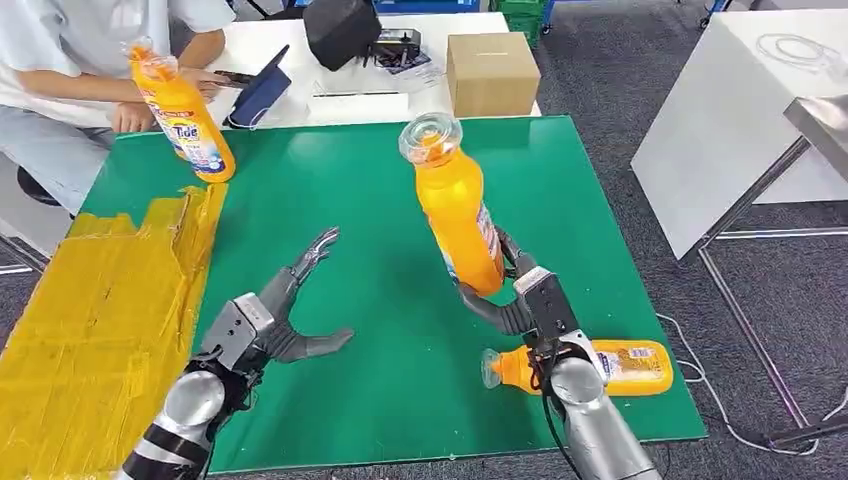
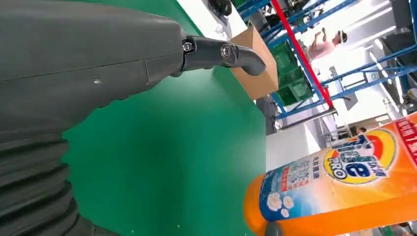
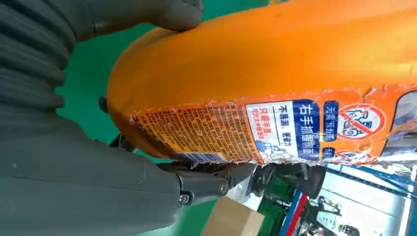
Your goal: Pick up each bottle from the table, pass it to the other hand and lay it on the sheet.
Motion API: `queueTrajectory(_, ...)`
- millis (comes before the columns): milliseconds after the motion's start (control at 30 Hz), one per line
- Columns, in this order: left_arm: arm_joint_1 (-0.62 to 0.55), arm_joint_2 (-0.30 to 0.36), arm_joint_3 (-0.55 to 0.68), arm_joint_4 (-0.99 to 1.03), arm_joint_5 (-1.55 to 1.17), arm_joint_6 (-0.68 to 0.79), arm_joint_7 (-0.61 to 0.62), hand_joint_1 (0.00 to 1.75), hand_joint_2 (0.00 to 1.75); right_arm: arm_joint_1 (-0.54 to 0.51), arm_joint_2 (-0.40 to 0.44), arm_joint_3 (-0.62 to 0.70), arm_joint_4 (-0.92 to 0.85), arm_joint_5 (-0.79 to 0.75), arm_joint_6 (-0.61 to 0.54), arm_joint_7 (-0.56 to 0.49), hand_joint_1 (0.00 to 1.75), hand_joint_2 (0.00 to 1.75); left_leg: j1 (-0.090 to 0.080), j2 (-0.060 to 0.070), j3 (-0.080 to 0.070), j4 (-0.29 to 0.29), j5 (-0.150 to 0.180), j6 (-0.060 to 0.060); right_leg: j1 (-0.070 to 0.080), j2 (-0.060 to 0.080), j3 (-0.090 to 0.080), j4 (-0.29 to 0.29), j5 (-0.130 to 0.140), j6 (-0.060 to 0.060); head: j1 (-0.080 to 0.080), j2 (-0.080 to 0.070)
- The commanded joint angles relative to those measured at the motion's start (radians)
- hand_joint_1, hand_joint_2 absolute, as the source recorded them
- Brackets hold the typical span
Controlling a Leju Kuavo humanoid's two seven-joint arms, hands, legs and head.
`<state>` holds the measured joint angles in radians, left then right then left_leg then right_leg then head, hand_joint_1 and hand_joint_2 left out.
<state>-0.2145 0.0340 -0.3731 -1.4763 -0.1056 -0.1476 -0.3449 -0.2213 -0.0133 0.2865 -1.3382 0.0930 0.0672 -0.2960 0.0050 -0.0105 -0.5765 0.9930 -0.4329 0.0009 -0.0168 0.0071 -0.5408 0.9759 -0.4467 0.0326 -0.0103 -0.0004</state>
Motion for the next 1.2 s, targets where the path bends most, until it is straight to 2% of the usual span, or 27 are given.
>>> queueTrajectory(33,-0.074,-0.004,-0.011,0.067,0.151,-0.059,-0.002,0.00,1.75,-0.042,0.079,0.070,0.114,-0.157,0.178,-0.024,1.75,1.75,0.001,0.002,0.002,0.000,-0.001,-0.001,0.002,0.001,0.002,-0.001,0.000,-0.002,0.000,0.000)
queueTrajectory(200,-0.093,-0.033,0.015,0.087,0.286,-0.080,0.036,0.00,1.75,-0.085,0.110,0.176,0.209,-0.165,0.205,-0.007,1.75,1.75,0.002,0.003,0.004,-0.001,-0.001,-0.001,0.003,0.002,0.004,-0.002,0.000,-0.002,0.000,0.000)
queueTrajectory(600,-0.131,-0.029,-0.022,0.104,0.382,-0.093,0.057,0.00,1.75,-0.144,0.126,0.330,0.318,-0.122,0.162,0.002,1.75,1.75,0.002,0.002,0.002,0.000,-0.001,0.000,0.002,0.001,0.002,0.000,0.000,-0.001,0.000,0.000)
queueTrajectory(633,-0.132,-0.029,-0.024,0.105,0.382,-0.092,0.057,0.00,1.75,-0.146,0.127,0.335,0.324,-0.119,0.160,0.002,1.75,1.75,0.003,0.003,0.005,0.000,-0.002,0.000,0.004,0.001,0.006,-0.002,-0.001,-0.002,0.000,0.000)
queueTrajectory(700,-0.133,-0.029,-0.025,0.104,0.382,-0.092,0.057,0.00,1.75,-0.148,0.127,0.341,0.330,-0.114,0.156,0.002,1.75,1.75,0.001,0.000,0.001,0.000,0.000,0.000,0.001,0.000,0.001,0.000,0.000,-0.001,0.000,0.000)
queueTrajectory(1200,-0.132,-0.028,-0.038,0.114,0.375,-0.085,0.054,0.00,1.75,-0.166,0.118,0.352,0.370,-0.088,0.134,-0.007,1.75,1.75,0.001,0.000,0.002,0.000,0.000,0.000,0.002,-0.001,0.003,-0.001,0.000,-0.001,0.000,0.000)
